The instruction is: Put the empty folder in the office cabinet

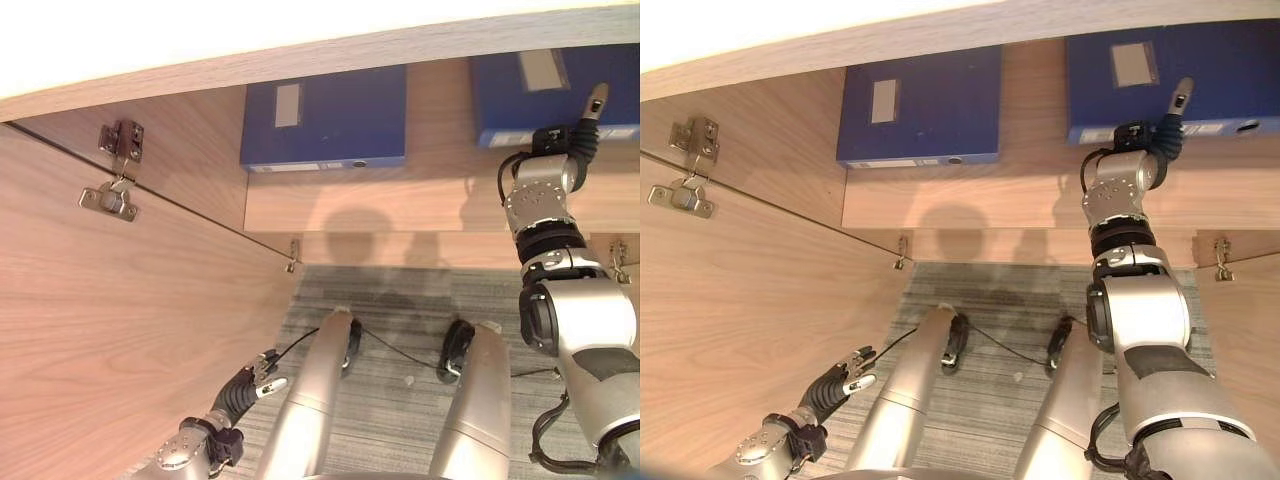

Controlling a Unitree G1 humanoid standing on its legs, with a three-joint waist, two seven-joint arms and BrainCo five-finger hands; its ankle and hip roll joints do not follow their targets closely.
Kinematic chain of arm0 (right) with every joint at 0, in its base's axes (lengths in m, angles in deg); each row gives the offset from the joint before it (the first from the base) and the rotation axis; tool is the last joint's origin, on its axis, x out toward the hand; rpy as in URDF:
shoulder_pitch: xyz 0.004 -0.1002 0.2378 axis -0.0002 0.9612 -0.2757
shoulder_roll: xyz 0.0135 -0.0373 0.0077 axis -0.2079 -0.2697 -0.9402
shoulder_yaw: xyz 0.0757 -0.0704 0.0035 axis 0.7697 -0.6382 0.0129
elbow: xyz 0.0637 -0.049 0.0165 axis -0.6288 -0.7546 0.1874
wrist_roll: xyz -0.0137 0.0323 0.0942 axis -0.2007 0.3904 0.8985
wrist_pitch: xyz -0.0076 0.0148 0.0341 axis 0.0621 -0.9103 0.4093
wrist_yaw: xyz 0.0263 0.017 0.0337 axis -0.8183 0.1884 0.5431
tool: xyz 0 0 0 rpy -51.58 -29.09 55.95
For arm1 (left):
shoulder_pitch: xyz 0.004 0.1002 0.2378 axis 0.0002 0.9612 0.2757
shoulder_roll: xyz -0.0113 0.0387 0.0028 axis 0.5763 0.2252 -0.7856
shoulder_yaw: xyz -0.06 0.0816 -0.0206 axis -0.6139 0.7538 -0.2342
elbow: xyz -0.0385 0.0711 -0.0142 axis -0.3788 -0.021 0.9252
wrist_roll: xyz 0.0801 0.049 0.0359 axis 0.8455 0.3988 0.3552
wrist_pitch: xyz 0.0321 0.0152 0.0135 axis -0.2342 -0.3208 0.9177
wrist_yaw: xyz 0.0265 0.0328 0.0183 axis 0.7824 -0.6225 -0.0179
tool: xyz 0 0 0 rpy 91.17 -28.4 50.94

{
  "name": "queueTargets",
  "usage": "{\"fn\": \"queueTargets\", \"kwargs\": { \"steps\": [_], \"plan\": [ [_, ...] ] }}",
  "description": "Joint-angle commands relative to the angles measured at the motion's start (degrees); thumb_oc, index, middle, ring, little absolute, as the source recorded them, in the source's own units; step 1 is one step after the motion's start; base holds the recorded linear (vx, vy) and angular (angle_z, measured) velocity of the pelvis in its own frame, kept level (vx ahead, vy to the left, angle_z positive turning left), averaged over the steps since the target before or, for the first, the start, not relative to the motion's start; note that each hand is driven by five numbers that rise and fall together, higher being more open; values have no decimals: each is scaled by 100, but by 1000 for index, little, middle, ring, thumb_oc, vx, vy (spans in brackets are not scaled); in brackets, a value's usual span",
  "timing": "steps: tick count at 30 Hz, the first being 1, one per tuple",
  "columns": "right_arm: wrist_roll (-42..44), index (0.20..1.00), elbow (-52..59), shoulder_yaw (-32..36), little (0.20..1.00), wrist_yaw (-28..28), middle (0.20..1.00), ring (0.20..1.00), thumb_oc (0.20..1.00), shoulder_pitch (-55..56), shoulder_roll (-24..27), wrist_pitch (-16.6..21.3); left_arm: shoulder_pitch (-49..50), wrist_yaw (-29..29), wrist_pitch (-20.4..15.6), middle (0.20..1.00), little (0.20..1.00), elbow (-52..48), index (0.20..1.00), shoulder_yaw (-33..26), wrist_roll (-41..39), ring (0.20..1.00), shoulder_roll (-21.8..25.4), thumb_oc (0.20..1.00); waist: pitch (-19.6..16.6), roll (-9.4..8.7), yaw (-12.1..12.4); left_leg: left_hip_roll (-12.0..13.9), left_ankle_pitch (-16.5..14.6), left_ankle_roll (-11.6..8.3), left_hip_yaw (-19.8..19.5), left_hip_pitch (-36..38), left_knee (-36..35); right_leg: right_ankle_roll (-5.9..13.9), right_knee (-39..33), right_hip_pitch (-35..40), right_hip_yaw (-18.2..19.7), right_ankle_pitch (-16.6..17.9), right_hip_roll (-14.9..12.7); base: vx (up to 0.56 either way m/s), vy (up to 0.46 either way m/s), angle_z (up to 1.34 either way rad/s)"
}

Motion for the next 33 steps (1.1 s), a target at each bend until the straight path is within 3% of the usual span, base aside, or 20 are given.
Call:
{"fn": "queueTargets", "kwargs": {
  "steps": [1, 5, 7, 8, 10, 13, 17, 21, 30, 31, 32, 33],
  "plan": [
    [-255, 1000, 2, -420, 1000, 415, 1000, 1000, 1000, -622, 186, -245, 18, -109, -38, 1000, 1000, -276, 1000, -10, -168, 1000, 437, 1000, -8, -195, 171, 211, 34, 63, 100, -265, -399, -146, 94, 27, -192, -575, 71, 0, 0, 0],
    [-489, 1000, -271, -997, 1000, 802, 1000, 1000, 1000, -742, 281, -773, 68, -243, -17, 1000, 1000, -297, 1000, -111, -136, 1000, 511, 1000, 6, -235, 180, 232, 52, 54, 107, -284, -401, -158, 91, 10, -195, -556, 77, 0, 0, 0],
    [-1084, 1000, -555, -1686, 1000, 1165, 1000, 1000, 1000, -901, 443, -1325, 208, -417, -5, 1000, 1000, -345, 1000, -261, -150, 1000, 623, 1000, 46, -270, 163, 251, 84, 45, 111, -329, -391, -172, 84, -30, -211, -522, 78, -8, -3, -3],
    [-1083, 1000, -564, -1690, 1000, 1171, 1000, 1000, 1000, -910, 442, -1325, 209, -418, -4, 1000, 1000, -346, 1000, -265, -150, 1000, 619, 1000, 47, -268, 161, 251, 84, 45, 110, -330, -391, -172, 84, -31, -211, -522, 78, -8, -2, -8],
    [-1991, 1000, -1070, -2498, 1000, 1561, 1000, 1000, 1000, -1170, 625, -1914, 323, -529, 12, 1000, 1000, -336, 1000, -389, -94, 1000, 715, 1000, 55, -302, 147, 254, 101, 38, 104, -386, -357, -184, 87, -79, -219, -494, 77, -12, -5, -8],
    [-3150, 1000, -1444, -3359, 1000, 2107, 1000, 1000, 1000, -1356, 764, -2354, 459, -694, 52, 1000, 1000, -333, 1000, -493, 57, 1000, 806, 1000, 46, -346, 150, 268, 148, 29, 98, -433, -412, -191, 38, -119, -263, -452, 82, -22, -25, -5],
    [-3899, 1000, -1552, -3769, 1000, 2398, 1000, 1000, 1000, -1400, 803, -2490, 550, -812, 73, 1000, 1000, -332, 1000, -571, 142, 1000, 817, 1000, 56, -340, 177, 269, 190, 26, 93, -416, -501, -190, -28, -105, -299, -435, 73, 0, 0, 0],
    [-5518, 1000, -1748, -4417, 1000, 2676, 1000, 1000, 1000, -1304, 784, -2716, 600, -889, 70, 1000, 1000, -352, 1000, -685, 348, 1000, 775, 1000, 77, -341, 216, 268, 222, 33, 81, -375, -590, -196, -110, -54, -343, -418, 76, 0, 0, 0],
    [-7643, 1000, -1194, -5244, 1000, 3148, 1000, 1000, 1000, -911, 894, -2692, 729, -1009, 97, 1000, 1000, -531, 1000, -1030, 664, 1000, 528, 1000, 96, -313, 299, 250, 240, 39, 56, -354, -666, -169, -172, -45, -359, -440, 67, 1, -4, -1],
    [-8634, 1000, -1381, -5505, 1000, 3194, 1000, 1000, 1000, -774, 747, -2779, 665, -999, 126, 1000, 1000, -563, 1000, -1058, 686, 1000, 446, 1000, 113, -310, 335, 227, 247, 41, 39, -344, -689, -159, -184, -43, -340, -456, 71, -4, -3, 4],
    [-8651, 1000, -1386, -5503, 1000, 3197, 1000, 1000, 1000, -776, 739, -2779, 669, -998, 128, 1000, 1000, -564, 1000, -1060, 688, 1000, 440, 1000, 112, -307, 329, 226, 247, 41, 38, -343, -689, -159, -184, -41, -342, -457, 70, 5, -3, 12],
    [-9316, 1000, -1470, -5623, 1000, 3181, 1000, 1000, 1000, -671, 567, -2874, 601, -976, 131, 1000, 1000, -588, 1000, -1059, 721, 1000, 393, 1000, 127, -305, 332, 233, 219, 45, 27, -315, -674, -165, -170, -16, -330, -495, 79, 9, -1, 11]
  ]
}}
